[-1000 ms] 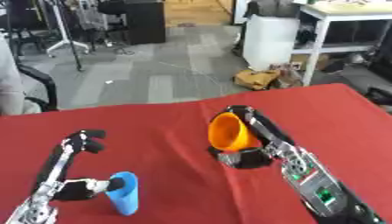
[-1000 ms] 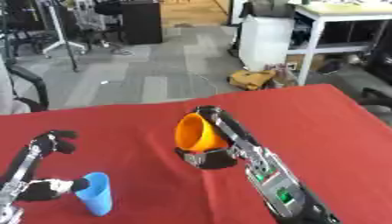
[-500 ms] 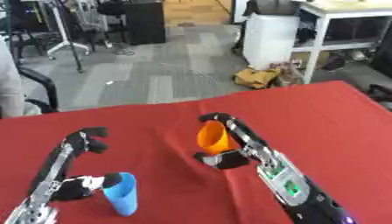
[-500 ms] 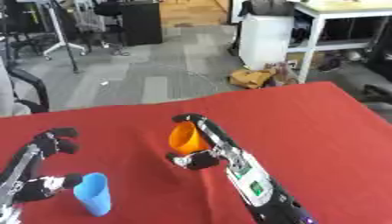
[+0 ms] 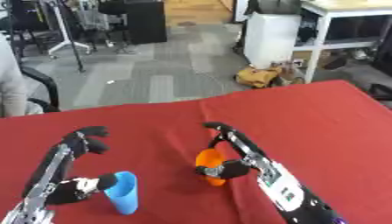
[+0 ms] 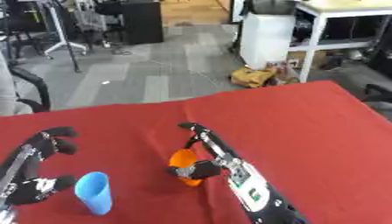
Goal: Pour the contents of one cup into another cup.
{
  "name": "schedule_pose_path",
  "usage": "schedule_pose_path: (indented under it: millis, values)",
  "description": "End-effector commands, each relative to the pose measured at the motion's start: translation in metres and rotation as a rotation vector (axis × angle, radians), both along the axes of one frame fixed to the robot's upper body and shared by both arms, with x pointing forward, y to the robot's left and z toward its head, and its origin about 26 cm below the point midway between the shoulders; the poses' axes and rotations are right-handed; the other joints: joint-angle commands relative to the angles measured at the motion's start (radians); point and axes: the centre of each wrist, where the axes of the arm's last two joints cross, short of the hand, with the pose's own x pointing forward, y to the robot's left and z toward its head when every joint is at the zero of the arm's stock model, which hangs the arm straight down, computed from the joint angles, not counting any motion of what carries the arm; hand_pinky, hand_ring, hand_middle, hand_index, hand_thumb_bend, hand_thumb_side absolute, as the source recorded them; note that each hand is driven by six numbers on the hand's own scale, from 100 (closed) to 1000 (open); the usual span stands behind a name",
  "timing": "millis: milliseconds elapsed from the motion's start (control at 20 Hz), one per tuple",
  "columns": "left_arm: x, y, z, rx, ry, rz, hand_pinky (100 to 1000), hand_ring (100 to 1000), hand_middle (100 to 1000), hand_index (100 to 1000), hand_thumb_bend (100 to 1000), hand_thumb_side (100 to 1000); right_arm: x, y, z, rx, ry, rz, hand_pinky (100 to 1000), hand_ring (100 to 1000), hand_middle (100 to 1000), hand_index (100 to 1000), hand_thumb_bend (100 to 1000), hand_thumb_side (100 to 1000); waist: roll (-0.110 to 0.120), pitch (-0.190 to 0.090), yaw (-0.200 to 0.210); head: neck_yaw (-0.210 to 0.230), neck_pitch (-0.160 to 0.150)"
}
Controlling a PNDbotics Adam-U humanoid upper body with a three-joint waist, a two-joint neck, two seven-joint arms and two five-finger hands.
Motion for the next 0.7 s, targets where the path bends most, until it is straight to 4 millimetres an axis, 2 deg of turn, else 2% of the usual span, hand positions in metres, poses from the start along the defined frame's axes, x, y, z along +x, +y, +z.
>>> schedule_pose_path:
  millis: [50,300,600,650,700]
  values:
    - [-0.003,0.007,0.016,-0.003,-0.039,0.001,648,618,687,814,966,548,0.001,-0.016,0.017,0.016,-0.050,-0.037,819,596,912,949,637,281,-0.003,-0.018,0.000,0.004,0.001]
    - [-0.011,0.014,0.018,-0.025,-0.040,0.007,649,617,686,812,972,528,-0.008,-0.039,0.031,0.121,-0.096,-0.112,808,569,894,945,627,296,-0.012,-0.014,-0.007,0.016,0.006]
    - [-0.026,0.025,0.018,-0.042,-0.029,0.018,648,613,683,803,971,498,-0.027,-0.050,0.044,0.306,-0.164,-0.170,791,558,877,938,606,307,-0.019,-0.004,-0.006,0.034,0.026]
    - [-0.029,0.027,0.017,-0.048,-0.024,0.026,647,613,682,802,967,491,-0.030,-0.050,0.045,0.340,-0.174,-0.179,786,557,873,937,605,345,-0.020,-0.001,-0.006,0.040,0.033]
    - [-0.031,0.028,0.016,-0.052,-0.020,0.033,646,612,681,801,966,487,-0.034,-0.050,0.047,0.373,-0.183,-0.185,784,557,869,936,596,307,-0.021,0.001,-0.007,0.046,0.039]
